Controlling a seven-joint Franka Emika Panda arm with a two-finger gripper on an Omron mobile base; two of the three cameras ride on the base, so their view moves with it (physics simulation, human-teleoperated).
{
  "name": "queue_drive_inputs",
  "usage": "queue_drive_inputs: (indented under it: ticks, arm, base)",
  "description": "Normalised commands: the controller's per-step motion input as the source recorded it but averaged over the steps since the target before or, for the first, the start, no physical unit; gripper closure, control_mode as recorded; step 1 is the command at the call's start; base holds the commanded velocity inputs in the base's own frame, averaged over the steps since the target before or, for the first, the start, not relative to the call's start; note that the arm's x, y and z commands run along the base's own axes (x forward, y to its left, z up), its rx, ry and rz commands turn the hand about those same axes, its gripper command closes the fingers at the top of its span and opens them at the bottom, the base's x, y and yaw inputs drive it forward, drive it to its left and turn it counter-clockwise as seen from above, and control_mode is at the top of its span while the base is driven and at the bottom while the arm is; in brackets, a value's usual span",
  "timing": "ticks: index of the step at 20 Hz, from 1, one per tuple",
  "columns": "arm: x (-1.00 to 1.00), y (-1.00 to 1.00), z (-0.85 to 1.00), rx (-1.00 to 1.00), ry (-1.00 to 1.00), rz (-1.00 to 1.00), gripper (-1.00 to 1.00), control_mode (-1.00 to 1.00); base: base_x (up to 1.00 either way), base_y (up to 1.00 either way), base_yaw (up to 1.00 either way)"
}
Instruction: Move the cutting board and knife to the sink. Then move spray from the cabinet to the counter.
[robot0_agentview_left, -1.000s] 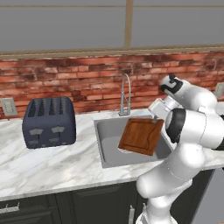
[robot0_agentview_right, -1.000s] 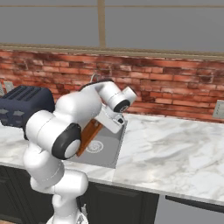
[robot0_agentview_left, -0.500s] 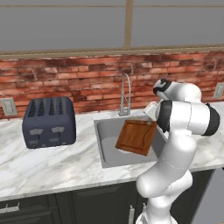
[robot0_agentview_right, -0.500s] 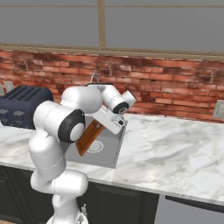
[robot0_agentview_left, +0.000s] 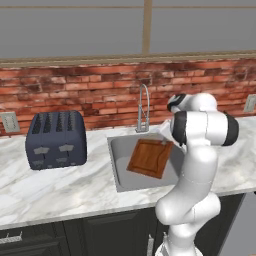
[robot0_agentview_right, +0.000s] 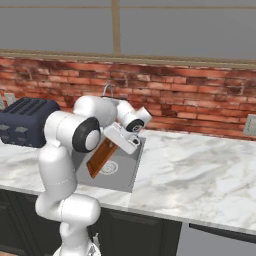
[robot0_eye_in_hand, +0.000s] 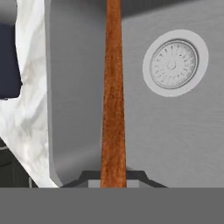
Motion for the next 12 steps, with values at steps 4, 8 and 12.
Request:
queue_drive_inputs:
  ticks: [4,8,12]
  arm:
    - [0.35,0.17,-0.49,0.00,-0.01,0.00,1.00,-1.00]
    - [0.34,0.12,-0.50,0.00,0.00,0.00,1.00,-1.00]
    - [0.33,0.09,-0.44,0.00,-0.02,0.00,1.00,-1.00]
  base:
    - [0.00,0.00,0.00]
    - [0.00,0.00,0.00]
    - [0.00,0.00,0.00]
